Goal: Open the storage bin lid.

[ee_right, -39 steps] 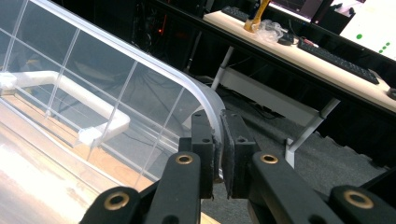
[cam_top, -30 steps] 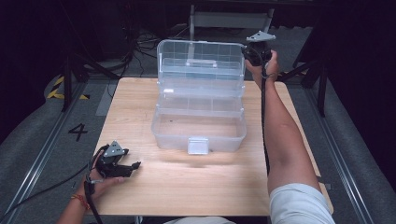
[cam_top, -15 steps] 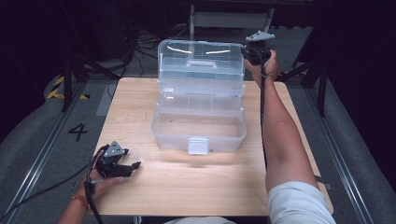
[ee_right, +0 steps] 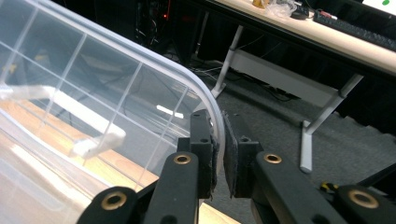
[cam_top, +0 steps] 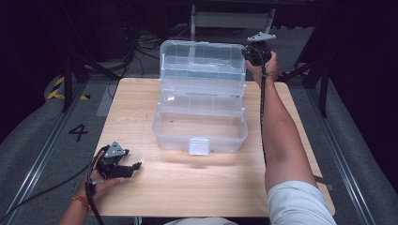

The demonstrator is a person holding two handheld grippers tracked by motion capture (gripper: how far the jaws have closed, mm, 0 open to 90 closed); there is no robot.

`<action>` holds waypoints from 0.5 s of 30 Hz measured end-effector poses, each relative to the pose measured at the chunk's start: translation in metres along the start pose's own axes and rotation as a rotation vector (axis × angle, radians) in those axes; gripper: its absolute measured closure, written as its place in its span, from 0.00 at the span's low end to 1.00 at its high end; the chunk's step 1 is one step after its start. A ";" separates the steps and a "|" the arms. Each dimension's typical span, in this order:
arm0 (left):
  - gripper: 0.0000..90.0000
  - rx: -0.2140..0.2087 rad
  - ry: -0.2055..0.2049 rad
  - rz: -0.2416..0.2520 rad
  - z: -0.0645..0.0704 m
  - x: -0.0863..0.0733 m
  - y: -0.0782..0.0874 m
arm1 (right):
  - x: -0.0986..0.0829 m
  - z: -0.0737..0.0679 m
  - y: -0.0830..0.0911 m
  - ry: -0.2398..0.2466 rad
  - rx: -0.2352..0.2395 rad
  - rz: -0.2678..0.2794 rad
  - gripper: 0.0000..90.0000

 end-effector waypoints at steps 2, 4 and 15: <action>0.27 0.000 0.001 0.000 0.000 0.000 0.000 | -0.002 0.002 0.000 -0.011 -0.001 0.003 0.92; 0.27 0.000 0.000 0.000 0.000 0.000 0.000 | -0.003 0.003 -0.001 -0.006 -0.006 -0.007 0.92; 0.27 0.002 -0.001 0.001 0.000 0.000 0.000 | -0.009 0.005 -0.004 -0.034 0.024 -0.030 0.93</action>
Point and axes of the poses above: each handheld gripper's, and its own axes: y roughly backward along the jaws, x roughly out of its top, z roughly to its right, the point moved 4 cm from there along -y, roughly forward along the jaws, and after that the axes turned 13 degrees about x, right-handed, at the moved point
